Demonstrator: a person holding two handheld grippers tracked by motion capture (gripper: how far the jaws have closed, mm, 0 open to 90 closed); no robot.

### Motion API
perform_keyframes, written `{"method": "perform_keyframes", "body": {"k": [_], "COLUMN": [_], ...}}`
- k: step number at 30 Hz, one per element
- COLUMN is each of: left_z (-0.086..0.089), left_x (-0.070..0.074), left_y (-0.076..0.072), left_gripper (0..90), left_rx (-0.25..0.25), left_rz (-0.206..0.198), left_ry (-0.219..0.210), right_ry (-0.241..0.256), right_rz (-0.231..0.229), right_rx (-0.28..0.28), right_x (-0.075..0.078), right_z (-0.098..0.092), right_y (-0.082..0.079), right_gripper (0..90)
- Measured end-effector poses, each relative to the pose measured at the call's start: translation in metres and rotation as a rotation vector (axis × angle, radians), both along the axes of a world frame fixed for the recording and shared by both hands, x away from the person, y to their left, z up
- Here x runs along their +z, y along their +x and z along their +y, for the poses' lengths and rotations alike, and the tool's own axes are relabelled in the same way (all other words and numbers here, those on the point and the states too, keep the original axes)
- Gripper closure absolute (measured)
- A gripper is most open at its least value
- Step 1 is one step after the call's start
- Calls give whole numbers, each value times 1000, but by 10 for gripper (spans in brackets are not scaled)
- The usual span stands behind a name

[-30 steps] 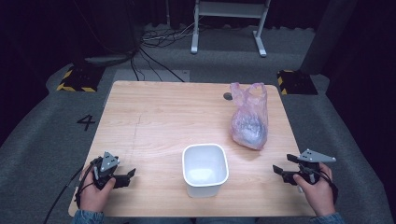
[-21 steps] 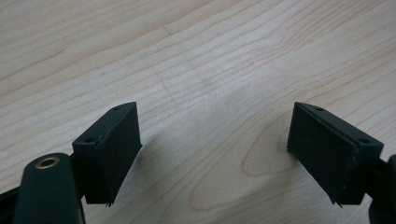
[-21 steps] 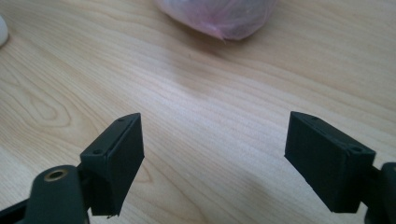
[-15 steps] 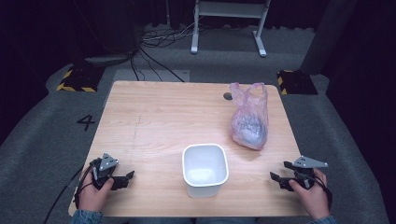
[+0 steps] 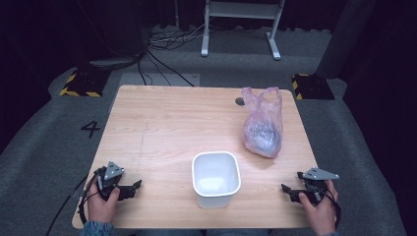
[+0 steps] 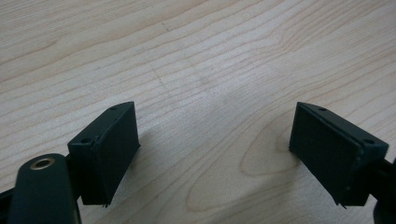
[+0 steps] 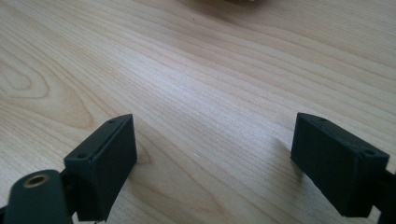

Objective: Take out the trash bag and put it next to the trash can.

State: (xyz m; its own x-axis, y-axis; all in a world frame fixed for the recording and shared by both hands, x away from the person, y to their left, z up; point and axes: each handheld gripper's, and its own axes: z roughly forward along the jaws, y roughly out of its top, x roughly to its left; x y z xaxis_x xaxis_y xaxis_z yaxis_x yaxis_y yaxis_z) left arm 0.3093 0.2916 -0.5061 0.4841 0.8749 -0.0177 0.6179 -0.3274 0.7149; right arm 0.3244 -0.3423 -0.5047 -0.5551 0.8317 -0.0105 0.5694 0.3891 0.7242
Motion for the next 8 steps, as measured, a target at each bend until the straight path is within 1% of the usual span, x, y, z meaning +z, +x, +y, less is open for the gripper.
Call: {"method": "perform_keyframes", "body": {"k": [8], "left_z": [0], "left_x": [0], "left_y": [0], "left_gripper": [152], "left_rx": [0], "left_rz": [0], "left_ry": [0], "right_ry": [-3], "right_rz": [-1], "right_rx": [-11], "right_x": [0], "right_z": [2], "right_y": [-3], "right_gripper": [135]}}
